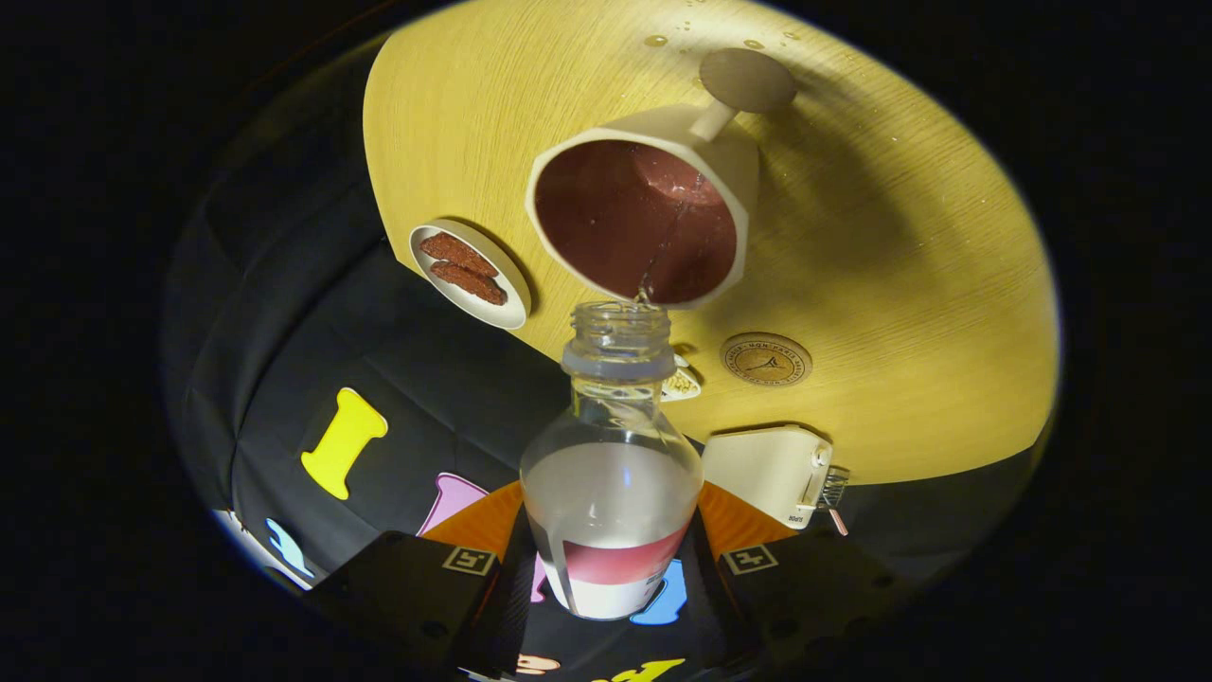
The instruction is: Take the bottle from table, then pour the juice into the cup, finally place the bottle on the coaster
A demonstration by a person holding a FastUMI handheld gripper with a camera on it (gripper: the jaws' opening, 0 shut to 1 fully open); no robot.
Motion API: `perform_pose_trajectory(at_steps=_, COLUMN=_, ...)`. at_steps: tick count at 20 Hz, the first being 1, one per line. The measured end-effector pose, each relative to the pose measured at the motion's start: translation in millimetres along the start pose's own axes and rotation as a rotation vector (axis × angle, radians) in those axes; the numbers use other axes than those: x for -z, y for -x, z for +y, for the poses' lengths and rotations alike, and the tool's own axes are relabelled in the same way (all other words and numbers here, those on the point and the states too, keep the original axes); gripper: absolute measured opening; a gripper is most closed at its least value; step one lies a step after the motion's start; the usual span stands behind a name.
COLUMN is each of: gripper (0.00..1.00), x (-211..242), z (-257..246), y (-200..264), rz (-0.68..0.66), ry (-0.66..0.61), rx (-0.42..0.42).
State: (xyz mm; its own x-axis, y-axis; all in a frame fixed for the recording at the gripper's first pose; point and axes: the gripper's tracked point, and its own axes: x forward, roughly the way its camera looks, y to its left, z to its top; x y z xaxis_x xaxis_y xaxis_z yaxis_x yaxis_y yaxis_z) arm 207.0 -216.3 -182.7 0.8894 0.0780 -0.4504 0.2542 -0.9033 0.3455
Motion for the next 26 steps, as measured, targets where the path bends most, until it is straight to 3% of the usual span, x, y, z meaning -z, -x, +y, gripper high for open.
perform_pose_trajectory(at_steps=15, gripper=0.72, x=8.9, z=10.3, y=8.6, rz=0.022, ry=-0.062, rx=-0.011)
perform_pose_trajectory(at_steps=26, gripper=0.72, x=15.3, z=7.8, y=20.0, rz=0.012, ry=-0.018, rx=-0.028)
